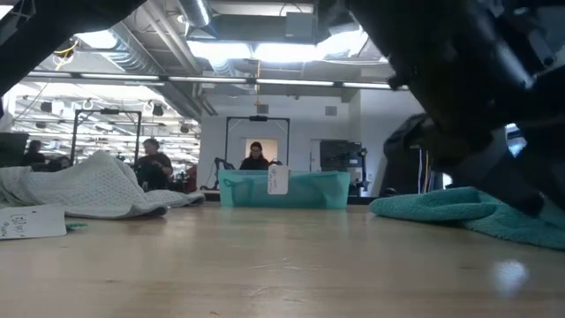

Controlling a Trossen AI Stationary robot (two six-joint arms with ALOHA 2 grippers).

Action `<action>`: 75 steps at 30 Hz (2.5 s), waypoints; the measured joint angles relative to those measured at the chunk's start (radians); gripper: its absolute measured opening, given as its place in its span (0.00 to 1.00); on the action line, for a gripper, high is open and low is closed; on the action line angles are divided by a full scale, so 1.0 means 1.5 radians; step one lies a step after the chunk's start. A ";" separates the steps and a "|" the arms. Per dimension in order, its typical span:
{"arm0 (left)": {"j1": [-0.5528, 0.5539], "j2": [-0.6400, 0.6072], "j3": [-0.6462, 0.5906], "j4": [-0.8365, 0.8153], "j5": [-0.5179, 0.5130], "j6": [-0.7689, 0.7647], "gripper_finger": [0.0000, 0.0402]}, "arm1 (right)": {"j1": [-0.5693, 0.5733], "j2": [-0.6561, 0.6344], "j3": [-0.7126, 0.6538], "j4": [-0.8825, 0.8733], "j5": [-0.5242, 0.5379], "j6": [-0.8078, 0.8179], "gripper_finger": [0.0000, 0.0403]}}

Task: Fold microfiber towels
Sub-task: Prepare the blue towel

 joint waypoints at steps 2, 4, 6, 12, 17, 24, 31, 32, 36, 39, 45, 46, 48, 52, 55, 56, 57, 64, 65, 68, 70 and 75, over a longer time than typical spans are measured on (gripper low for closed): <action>0.000 0.000 0.015 -0.028 0.000 0.008 0.21 | 0.000 0.000 0.000 0.000 0.001 -0.005 0.33; 0.000 -0.013 0.008 -0.039 0.009 0.010 0.15 | 0.000 0.000 0.000 0.000 0.002 -0.015 0.33; -0.001 -0.024 0.016 -0.075 0.016 0.006 0.09 | 0.000 0.000 0.000 0.000 0.003 -0.018 0.33; -0.009 -0.068 0.015 -0.240 0.018 -0.044 0.02 | 0.000 0.000 0.000 -0.001 0.018 -0.033 0.33; -0.022 -0.103 0.016 -0.350 0.015 -0.097 0.00 | 0.000 0.000 0.000 -0.001 0.019 -0.053 0.33; -0.058 -0.107 0.008 -0.454 0.067 -0.172 0.01 | 0.000 0.000 0.000 -0.001 0.025 -0.057 0.33; -0.087 -0.106 -0.014 -0.459 0.103 -0.237 0.05 | 0.000 0.000 0.000 -0.001 0.025 -0.057 0.33; -0.089 -0.106 -0.014 -0.460 0.107 -0.241 0.06 | 0.000 0.000 0.000 -0.001 0.024 -0.058 0.33; -0.094 -0.106 -0.014 -0.461 0.123 -0.257 0.10 | 0.000 0.000 -0.005 0.000 -0.001 -0.057 0.33; -0.096 -0.106 -0.014 -0.462 0.143 -0.259 0.13 | 0.000 -0.001 -0.037 -0.001 -0.044 -0.046 0.33; -0.096 -0.106 -0.014 -0.466 0.187 -0.274 0.19 | 0.000 -0.001 -0.196 0.018 -0.166 0.009 0.33; -0.096 -0.106 -0.014 -0.470 0.193 -0.280 0.20 | 0.003 -0.003 -0.233 0.041 -0.177 0.021 0.33; -0.096 -0.106 -0.014 -0.475 0.212 -0.291 0.20 | 0.012 -0.013 -0.312 0.112 -0.207 0.035 0.33; -0.100 -0.106 -0.014 -0.485 0.244 -0.294 0.20 | 0.028 -0.032 -0.473 0.334 -0.277 0.036 0.33; -0.105 -0.108 -0.013 -0.490 0.251 -0.296 0.20 | 0.031 -0.036 -0.575 0.500 -0.325 0.038 0.33; -0.106 -0.108 -0.006 -0.497 0.251 -0.295 0.20 | 0.031 -0.036 -0.603 0.545 -0.338 0.042 0.33; -0.108 -0.108 0.005 -0.506 0.250 -0.292 0.20 | 0.031 -0.035 -0.632 0.586 -0.344 0.049 0.33; -0.104 -0.143 0.014 -0.570 0.207 -0.272 0.20 | 0.026 -0.031 -0.785 0.773 -0.343 0.057 0.33; -0.101 -0.153 0.014 -0.587 0.187 -0.271 0.20 | 0.024 -0.027 -0.803 0.789 -0.339 0.060 0.33; -0.089 -0.184 0.014 -0.621 0.118 -0.274 0.19 | 0.019 -0.011 -0.856 0.842 -0.333 0.078 0.33; -0.080 -0.200 0.014 -0.622 0.061 -0.288 0.19 | 0.016 0.005 -0.886 0.879 -0.332 0.080 0.33; -0.047 -0.220 0.014 -0.570 0.004 -0.304 0.19 | 0.009 0.054 -0.934 0.924 -0.332 0.094 0.33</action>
